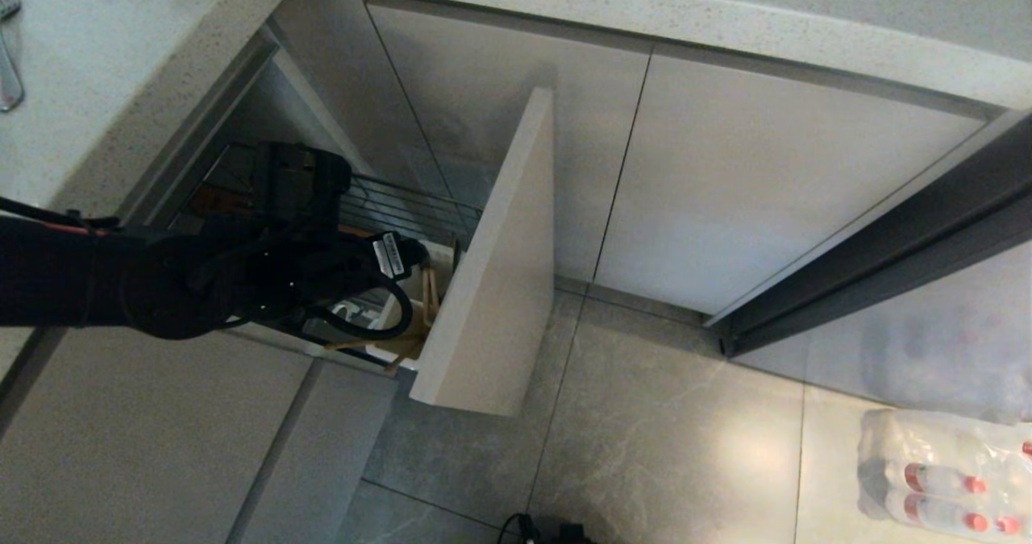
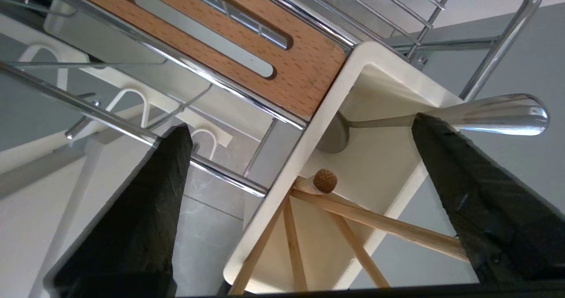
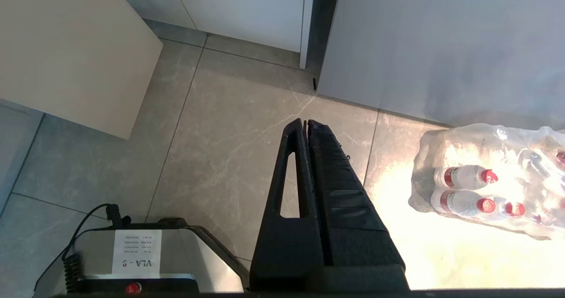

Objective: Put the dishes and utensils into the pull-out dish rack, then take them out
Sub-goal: Take the chopsticks out of the cupboard

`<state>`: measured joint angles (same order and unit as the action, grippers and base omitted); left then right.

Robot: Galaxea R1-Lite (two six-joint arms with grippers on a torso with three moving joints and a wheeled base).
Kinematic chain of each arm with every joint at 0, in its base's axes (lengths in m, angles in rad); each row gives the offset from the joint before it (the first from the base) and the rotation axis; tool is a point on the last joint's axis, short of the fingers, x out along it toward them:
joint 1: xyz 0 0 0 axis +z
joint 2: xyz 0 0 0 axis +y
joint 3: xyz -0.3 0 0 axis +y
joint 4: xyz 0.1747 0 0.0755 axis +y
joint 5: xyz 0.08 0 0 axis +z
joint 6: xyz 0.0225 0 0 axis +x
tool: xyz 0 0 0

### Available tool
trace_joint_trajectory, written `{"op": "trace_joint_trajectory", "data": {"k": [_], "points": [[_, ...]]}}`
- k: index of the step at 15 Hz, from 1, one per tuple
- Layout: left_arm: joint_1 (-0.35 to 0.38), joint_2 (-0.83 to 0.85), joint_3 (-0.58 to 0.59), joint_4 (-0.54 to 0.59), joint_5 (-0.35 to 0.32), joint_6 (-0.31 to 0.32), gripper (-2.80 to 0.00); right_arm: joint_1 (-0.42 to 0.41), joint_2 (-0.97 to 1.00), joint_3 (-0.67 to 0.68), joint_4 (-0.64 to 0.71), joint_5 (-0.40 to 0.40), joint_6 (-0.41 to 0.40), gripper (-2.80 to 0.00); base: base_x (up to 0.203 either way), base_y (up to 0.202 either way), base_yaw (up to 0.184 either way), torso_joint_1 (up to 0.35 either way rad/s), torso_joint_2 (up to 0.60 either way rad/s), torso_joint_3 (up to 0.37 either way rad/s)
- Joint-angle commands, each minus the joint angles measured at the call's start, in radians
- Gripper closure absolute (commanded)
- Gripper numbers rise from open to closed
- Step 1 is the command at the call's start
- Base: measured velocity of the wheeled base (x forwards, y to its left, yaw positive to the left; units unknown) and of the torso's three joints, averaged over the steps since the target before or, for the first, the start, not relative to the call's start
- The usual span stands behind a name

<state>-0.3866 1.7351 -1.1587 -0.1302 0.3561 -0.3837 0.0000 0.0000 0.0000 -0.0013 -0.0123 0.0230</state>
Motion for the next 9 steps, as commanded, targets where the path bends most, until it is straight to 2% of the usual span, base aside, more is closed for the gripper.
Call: {"op": "trace_joint_trajectory", "data": {"k": [1, 9], "points": [[0.000, 0.000, 0.001, -0.003, 0.003, -0.005, 0.00, 0.000, 0.001, 0.000, 0.000, 0.000, 0.000, 0.00, 0.000, 0.000, 0.000, 0.000, 0.00, 0.000], [0.000, -0.008, 0.002, -0.008, 0.004, -0.011, 0.00, 0.000, 0.001, 0.000, 0.000, 0.000, 0.000, 0.00, 0.000, 0.000, 0.000, 0.000, 0.00, 0.000]]}}
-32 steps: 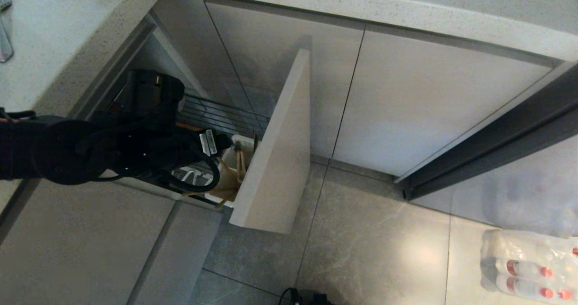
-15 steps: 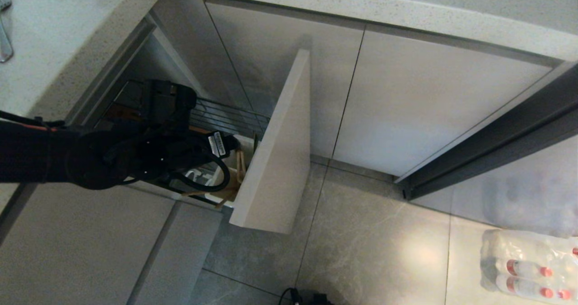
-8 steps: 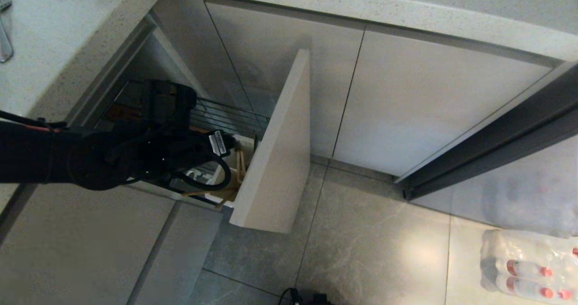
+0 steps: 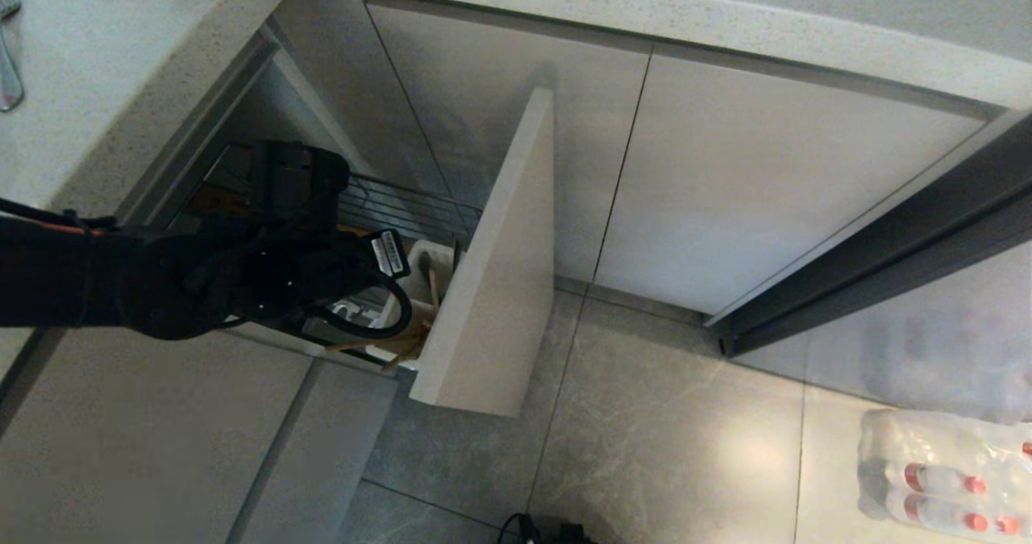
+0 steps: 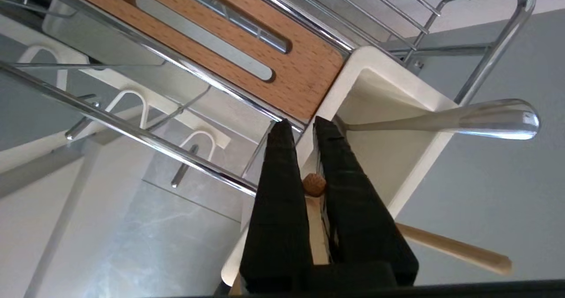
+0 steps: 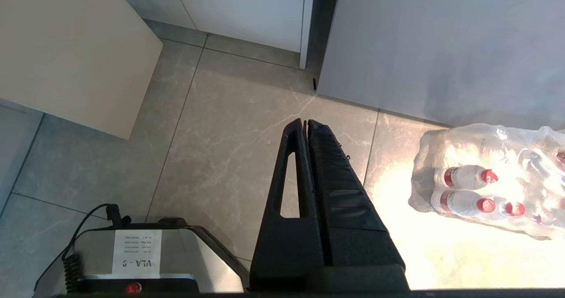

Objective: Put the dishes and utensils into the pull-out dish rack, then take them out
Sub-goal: Take the chopsticks out of the cupboard

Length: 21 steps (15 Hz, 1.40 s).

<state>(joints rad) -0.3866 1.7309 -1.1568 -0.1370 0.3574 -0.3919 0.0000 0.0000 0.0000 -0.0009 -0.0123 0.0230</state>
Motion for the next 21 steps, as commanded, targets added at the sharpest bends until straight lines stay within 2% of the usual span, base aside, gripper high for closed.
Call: {"op": "trace_joint_trajectory", "data": {"k": [1, 6, 14, 16, 21], "points": [[0.000, -0.003, 0.000, -0.001, 0.003, -0.002, 0.00, 0.000, 0.000, 0.000, -0.001, 0.000, 0.000, 0.00, 0.000, 0.000, 0.000, 0.000, 0.00, 0.000], [-0.004, -0.047, 0.002, -0.001, 0.003, -0.008, 0.00, 0.000, 0.000, 0.000, -0.001, 0.000, 0.000, 0.00, 0.000, 0.000, 0.000, 0.000, 0.00, 0.000], [-0.008, -0.314, -0.004, -0.041, 0.005, -0.010, 0.00, 0.000, 0.000, 0.000, -0.001, 0.000, 0.000, 0.00, 0.000, 0.000, 0.000, 0.000, 0.00, 0.000], [-0.008, -0.367, -0.005, -0.087, 0.005, -0.009, 0.00, 0.000, 0.001, 0.000, -0.001, 0.000, 0.000, 0.00, 0.000, 0.000, 0.000, 0.000, 0.00, 0.000], [-0.006, -0.471, -0.005, -0.129, 0.005, 0.030, 0.00, 0.000, 0.002, 0.000, -0.001, 0.000, 0.000, 0.00, 0.000, 0.000, 0.000, 0.000, 0.00, 0.000]]}}
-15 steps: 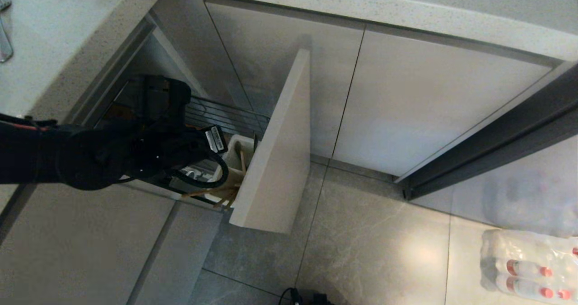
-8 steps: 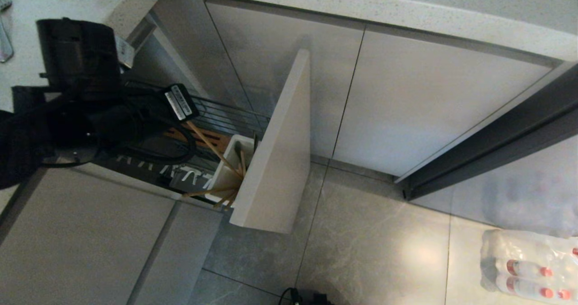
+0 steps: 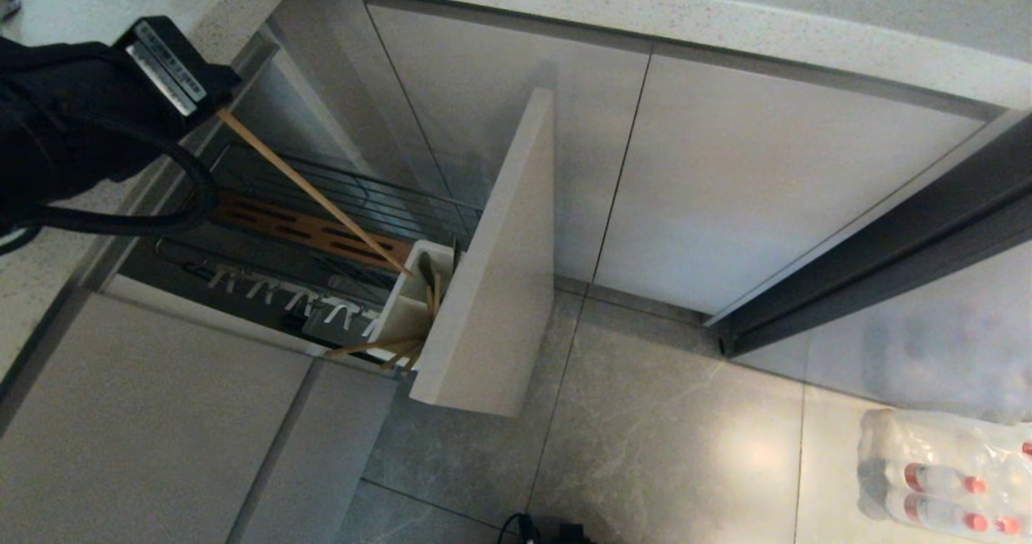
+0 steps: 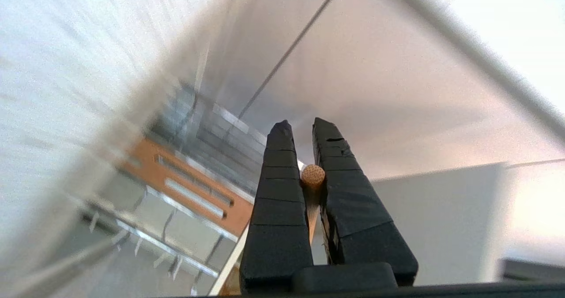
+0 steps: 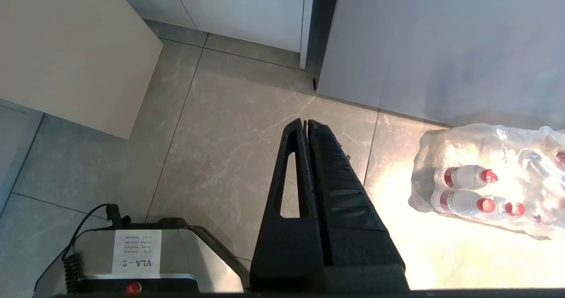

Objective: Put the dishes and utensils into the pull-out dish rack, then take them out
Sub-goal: Take the chopsticks out of the cupboard

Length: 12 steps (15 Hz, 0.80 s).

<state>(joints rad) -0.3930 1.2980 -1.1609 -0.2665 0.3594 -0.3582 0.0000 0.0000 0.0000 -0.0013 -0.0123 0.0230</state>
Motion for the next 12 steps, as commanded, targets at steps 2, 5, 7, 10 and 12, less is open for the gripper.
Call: {"op": "trace_joint_trajectory", "data": {"k": [2, 5, 7, 10, 12], "points": [[0.000, -0.080, -0.002, -0.026, 0.003, 0.020, 0.00, 0.000, 0.000, 0.000, 0.000, 0.000, 0.000, 0.00, 0.000, 0.000, 0.000, 0.000, 0.00, 0.000], [0.000, -0.153, -0.006, -0.055, 0.001, 0.044, 0.00, 0.000, 0.002, 0.000, 0.000, 0.000, 0.000, 0.00, 0.000, 0.000, 0.000, 0.000, 0.00, 0.000], [0.001, -0.210, -0.019, -0.075, 0.001, 0.077, 0.00, 0.000, 0.001, 0.000, 0.000, 0.000, 0.000, 0.00, 0.000, 0.000, 0.000, 0.000, 0.00, 0.000], [0.018, -0.287, -0.026, -0.158, 0.004, 0.163, 0.00, 0.000, 0.002, 0.000, 0.000, 0.000, 0.001, 0.00, 0.000, 0.000, 0.000, 0.000, 0.00, 0.000], [0.073, -0.329, -0.029, -0.231, 0.004, 0.220, 0.00, 0.000, 0.002, 0.000, 0.000, 0.000, 0.000, 0.00, 0.000, 0.000, 0.000, 0.000, 0.00, 0.000]]}}
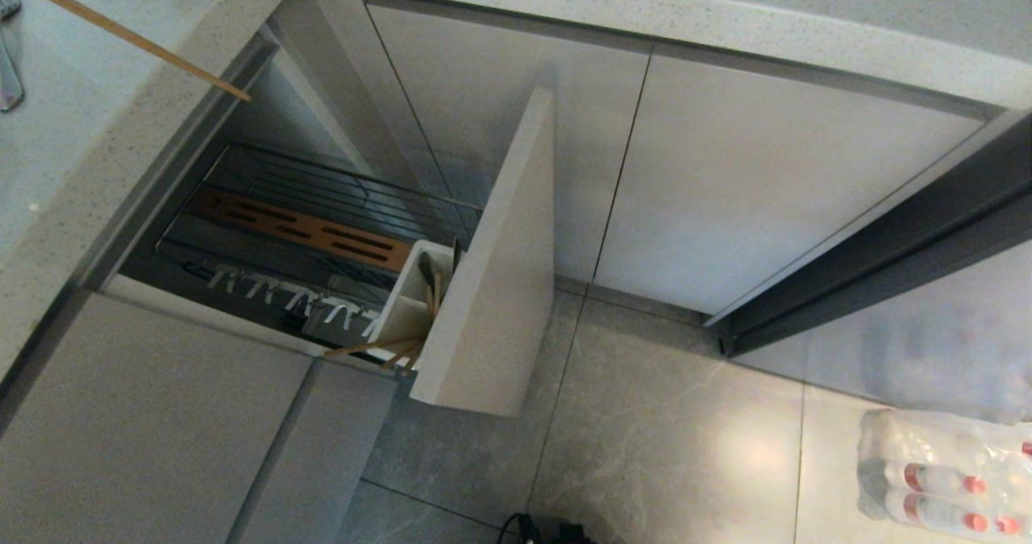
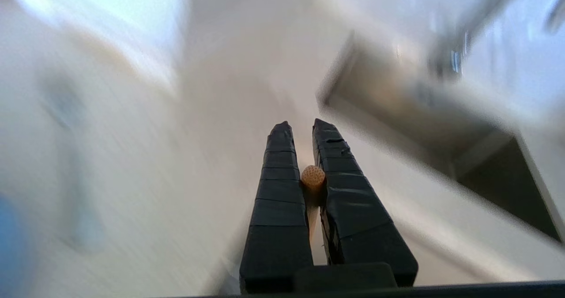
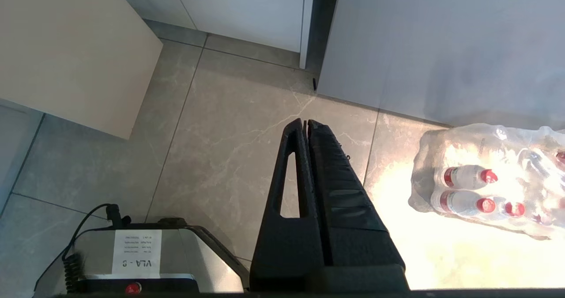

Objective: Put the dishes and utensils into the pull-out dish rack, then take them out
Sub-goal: Take the chopsticks out of the cupboard

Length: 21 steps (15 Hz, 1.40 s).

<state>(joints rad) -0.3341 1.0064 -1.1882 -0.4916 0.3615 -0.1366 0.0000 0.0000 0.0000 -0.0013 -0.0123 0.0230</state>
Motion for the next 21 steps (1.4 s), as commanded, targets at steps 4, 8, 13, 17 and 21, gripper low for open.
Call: {"op": "trace_joint_trajectory", "data": {"k": [4, 8, 13, 17, 21], "points": [[0.135, -0.082, 0.011, -0.177, -0.002, 0.108, 0.00, 0.000, 0.001, 0.000, 0.000, 0.000, 0.000, 0.00, 0.000, 0.000, 0.000, 0.000, 0.00, 0.000], [0.267, -0.082, 0.074, -0.470, -0.007, 0.260, 0.00, 0.000, 0.000, 0.000, 0.000, 0.000, 0.000, 0.00, 0.000, 0.000, 0.000, 0.000, 0.00, 0.000], [0.527, 0.031, 0.212, -0.716, -0.138, 0.410, 0.00, 0.000, 0.000, 0.000, 0.000, 0.000, 0.000, 0.00, 0.000, 0.000, 0.000, 0.000, 0.00, 0.000], [0.680, 0.075, 0.303, -0.762, -0.261, 0.468, 0.00, 0.000, 0.001, 0.000, 0.000, 0.000, 0.000, 0.00, 0.000, 0.000, 0.000, 0.000, 0.00, 0.000], [0.796, 0.067, 0.368, -0.777, -0.364, 0.473, 0.00, 0.000, 0.001, 0.000, 0.000, 0.000, 0.000, 0.00, 0.000, 0.000, 0.000, 0.000, 0.00, 0.000]]}}
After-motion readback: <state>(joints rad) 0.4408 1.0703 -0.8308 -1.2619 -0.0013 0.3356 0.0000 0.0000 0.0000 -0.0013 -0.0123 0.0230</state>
